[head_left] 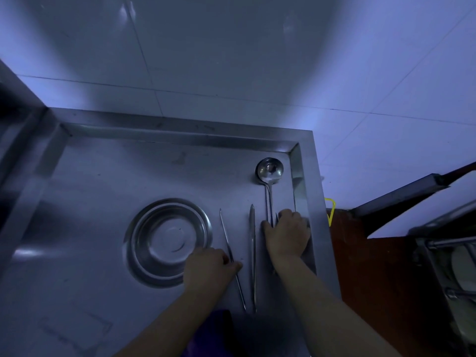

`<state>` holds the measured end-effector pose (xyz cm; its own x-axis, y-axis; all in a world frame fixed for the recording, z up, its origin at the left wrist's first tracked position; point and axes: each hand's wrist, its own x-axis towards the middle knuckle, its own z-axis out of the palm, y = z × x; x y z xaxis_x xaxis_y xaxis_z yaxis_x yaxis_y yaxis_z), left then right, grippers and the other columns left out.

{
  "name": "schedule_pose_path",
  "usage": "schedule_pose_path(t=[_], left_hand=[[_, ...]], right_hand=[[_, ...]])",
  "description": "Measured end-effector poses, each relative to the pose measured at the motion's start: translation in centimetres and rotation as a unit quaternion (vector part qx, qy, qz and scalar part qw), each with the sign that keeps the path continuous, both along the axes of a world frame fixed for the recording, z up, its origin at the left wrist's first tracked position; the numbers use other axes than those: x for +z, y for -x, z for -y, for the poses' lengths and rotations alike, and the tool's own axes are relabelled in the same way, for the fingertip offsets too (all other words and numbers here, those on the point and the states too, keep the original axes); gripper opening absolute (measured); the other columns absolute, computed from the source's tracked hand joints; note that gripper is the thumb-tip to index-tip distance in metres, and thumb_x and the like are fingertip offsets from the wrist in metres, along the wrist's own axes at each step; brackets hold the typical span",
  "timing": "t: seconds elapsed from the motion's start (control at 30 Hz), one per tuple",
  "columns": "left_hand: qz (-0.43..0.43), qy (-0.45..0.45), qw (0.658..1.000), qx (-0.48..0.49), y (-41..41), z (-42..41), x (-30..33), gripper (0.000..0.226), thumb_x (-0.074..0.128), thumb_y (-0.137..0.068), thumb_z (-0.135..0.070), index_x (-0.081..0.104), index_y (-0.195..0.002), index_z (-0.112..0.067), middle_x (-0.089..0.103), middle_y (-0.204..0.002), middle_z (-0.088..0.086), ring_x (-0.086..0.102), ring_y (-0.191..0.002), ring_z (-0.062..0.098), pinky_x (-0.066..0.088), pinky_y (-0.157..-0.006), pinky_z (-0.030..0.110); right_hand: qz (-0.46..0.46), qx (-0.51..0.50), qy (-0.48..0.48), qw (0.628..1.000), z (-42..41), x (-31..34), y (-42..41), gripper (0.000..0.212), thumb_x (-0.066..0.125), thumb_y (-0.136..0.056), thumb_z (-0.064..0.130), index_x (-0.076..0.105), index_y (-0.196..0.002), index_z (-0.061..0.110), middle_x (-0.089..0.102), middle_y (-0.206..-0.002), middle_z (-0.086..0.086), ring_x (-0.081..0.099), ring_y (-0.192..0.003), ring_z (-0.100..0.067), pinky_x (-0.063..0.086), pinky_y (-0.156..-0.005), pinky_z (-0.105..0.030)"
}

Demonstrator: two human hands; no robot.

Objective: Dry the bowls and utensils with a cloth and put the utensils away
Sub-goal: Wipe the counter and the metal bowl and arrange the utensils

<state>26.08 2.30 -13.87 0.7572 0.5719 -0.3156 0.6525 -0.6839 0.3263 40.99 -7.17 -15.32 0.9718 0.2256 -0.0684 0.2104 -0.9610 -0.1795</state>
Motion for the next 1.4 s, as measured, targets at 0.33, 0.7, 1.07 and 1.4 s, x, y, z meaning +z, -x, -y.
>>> schedule_pose_path(t=[0.33,0.7,1.07,1.4], left_hand=[[-0.023,0.073,0.996,0.044,-0.7,1.0,-0.5,0.035,0.053,-0.082,-0.054,0.063,-0.092,-0.021,0.068,-0.095,-0.001,0.062,-0.091,0.019,0.043,-0.069,0.026],[0.002,0.114,0.989,0.090,0.9,-0.2,0.0,0.023,0.055,-0.084,-0.033,0.047,-0.068,-0.017,0.050,-0.069,-0.004,0.048,-0.069,0.013,0.030,-0.058,0.024],[0.021,0.111,0.971,0.211,13.8,-8.7,3.3,0.027,0.059,-0.086,-0.035,0.057,-0.066,-0.016,0.066,-0.076,0.005,0.062,-0.076,0.021,0.043,-0.063,0.029],[-0.037,0.067,0.963,0.260,27.3,-16.1,2.3,0.017,0.054,-0.088,-0.028,0.060,-0.080,-0.015,0.065,-0.081,0.002,0.056,-0.071,0.017,0.033,-0.055,0.025]], right_hand=[[-0.115,-0.035,-0.081,0.989,0.7,0.1,-0.4,0.020,0.060,-0.082,0.027,0.055,-0.085,0.008,0.062,-0.090,-0.010,0.061,-0.085,-0.032,0.041,-0.064,-0.031],[-0.123,-0.004,-0.145,0.982,1.4,0.5,1.9,0.023,0.061,-0.077,0.014,0.040,-0.069,0.010,0.048,-0.072,-0.008,0.044,-0.066,-0.023,0.030,-0.058,-0.030],[-0.182,0.179,-0.206,0.945,-3.8,3.1,16.1,0.041,0.061,-0.084,0.011,0.030,-0.060,0.021,0.037,-0.061,0.008,0.031,-0.053,-0.002,0.028,-0.048,-0.018],[-0.258,0.208,-0.158,0.930,-11.3,2.2,27.9,0.037,0.057,-0.080,0.013,0.027,-0.061,0.020,0.034,-0.061,0.007,0.029,-0.052,-0.003,0.032,-0.049,-0.017]])
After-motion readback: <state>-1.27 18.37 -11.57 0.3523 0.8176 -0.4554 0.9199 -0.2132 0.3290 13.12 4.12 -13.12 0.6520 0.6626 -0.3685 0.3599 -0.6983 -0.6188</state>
